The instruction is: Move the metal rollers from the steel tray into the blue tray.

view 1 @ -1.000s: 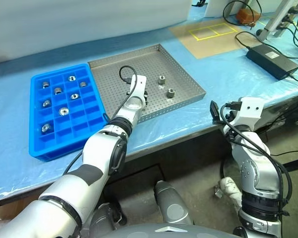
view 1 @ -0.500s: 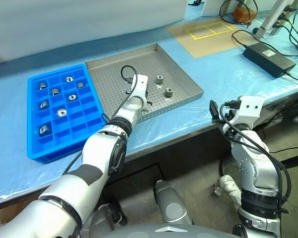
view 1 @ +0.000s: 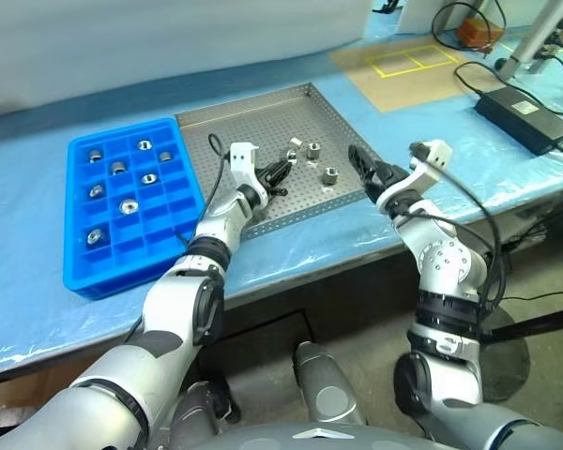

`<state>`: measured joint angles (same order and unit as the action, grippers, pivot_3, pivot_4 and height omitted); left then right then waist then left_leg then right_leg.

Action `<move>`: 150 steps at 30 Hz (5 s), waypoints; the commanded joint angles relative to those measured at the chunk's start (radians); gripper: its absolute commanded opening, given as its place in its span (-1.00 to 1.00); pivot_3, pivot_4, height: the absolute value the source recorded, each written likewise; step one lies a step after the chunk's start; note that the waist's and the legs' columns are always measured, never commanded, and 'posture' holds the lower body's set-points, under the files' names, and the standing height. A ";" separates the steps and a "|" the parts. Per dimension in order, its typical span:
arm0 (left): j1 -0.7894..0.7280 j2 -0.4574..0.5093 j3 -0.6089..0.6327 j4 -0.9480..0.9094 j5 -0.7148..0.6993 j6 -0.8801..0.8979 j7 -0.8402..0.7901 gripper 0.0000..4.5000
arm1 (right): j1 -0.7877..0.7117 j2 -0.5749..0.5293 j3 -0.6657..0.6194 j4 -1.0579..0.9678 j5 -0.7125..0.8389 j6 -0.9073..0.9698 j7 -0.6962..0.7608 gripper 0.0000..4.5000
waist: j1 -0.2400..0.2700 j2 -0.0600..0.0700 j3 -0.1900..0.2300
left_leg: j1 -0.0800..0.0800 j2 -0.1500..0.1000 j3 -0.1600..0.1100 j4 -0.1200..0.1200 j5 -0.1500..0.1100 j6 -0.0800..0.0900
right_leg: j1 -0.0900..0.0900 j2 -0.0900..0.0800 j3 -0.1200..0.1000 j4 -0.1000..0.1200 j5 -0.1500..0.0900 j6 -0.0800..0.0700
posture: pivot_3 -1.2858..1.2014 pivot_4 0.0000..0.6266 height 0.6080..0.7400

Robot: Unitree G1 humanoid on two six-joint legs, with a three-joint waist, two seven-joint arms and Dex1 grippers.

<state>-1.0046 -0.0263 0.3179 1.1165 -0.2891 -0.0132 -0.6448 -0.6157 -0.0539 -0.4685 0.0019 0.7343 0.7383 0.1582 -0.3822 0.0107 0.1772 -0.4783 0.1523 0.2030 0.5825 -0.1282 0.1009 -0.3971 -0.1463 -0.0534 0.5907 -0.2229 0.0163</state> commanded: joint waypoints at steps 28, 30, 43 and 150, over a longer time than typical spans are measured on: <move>0.206 0.001 -0.143 -0.515 -0.262 0.518 -0.299 -0.57 | -0.082 0.033 -0.058 0.162 0.472 0.170 -0.072 1.00 | 0.235 0.000 0.000 | 0.007 0.004 0.010 -0.010 0.005 -0.014 | -0.012 0.005 0.022 0.011 0.000 -0.001 | -0.31 -0.52 1.00; 0.214 0.005 -0.149 -0.532 -0.266 0.533 -0.301 -0.57 | -0.079 0.032 -0.060 0.160 0.471 0.158 -0.070 1.00 | 0.241 0.000 0.000 | 0.007 0.005 0.010 -0.011 0.006 -0.014 | -0.012 0.006 0.023 0.011 0.000 -0.001 | -0.31 -0.52 1.00; 0.228 0.011 -0.148 -0.552 -0.274 0.534 -0.276 -0.59 | -0.075 0.020 -0.052 0.173 0.470 0.111 -0.052 -0.25 | 0.274 0.000 0.000 | 0.010 0.014 0.019 -0.016 0.009 -0.020 | -0.020 0.014 0.031 0.013 0.000 -0.001 | -0.31 -0.52 1.00; 0.773 0.440 -0.153 -1.680 -0.075 0.596 0.293 0.51 | -0.496 0.139 0.517 0.917 -0.602 -0.600 0.338 -0.25 | 0.483 -0.003 0.001 | 0.015 0.036 0.008 -0.030 0.030 -0.053 | -0.033 0.038 0.029 0.019 0.010 -0.013 | 0.19 -0.52 1.00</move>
<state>-0.2344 0.3947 0.1405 -0.5065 -0.3708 0.6276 -0.3398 -1.0682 0.0894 0.0515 0.9086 0.1528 0.1786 0.5173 0.1012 0.0080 0.1779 -0.4616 0.1842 0.2107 0.5533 -0.0984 0.0472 -0.4412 -0.1132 -0.0229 0.6050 -0.2049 -0.0055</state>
